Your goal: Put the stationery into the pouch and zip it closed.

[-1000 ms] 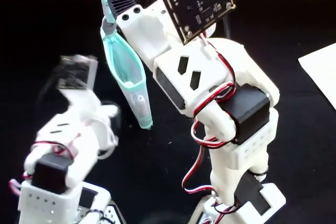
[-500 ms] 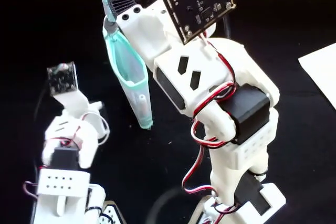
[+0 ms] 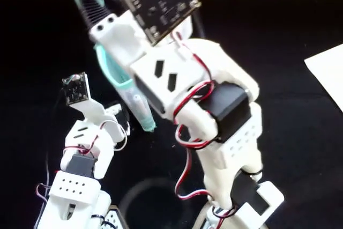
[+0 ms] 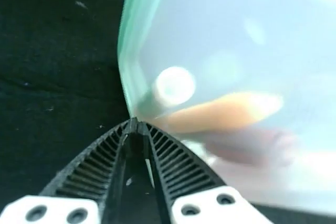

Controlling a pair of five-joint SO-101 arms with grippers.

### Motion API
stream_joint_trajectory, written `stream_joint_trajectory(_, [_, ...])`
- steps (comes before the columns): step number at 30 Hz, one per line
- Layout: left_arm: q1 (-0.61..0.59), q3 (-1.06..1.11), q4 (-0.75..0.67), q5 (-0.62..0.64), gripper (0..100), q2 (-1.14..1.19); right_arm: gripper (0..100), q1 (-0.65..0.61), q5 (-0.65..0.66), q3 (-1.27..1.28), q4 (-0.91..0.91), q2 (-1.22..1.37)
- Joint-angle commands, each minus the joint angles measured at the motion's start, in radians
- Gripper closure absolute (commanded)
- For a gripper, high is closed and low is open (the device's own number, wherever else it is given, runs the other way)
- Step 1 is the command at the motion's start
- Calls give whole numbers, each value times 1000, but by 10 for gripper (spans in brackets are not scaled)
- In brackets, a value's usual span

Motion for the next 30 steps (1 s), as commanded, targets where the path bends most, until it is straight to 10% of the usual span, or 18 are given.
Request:
stream_joint_trajectory(1, [54, -68, -21, 15, 993, 10, 991, -41, 14, -30, -25, 1])
stream_joint_trajectory(30, [444, -360, -20, 14, 993, 463, 991, -59, 15, -182, -25, -5])
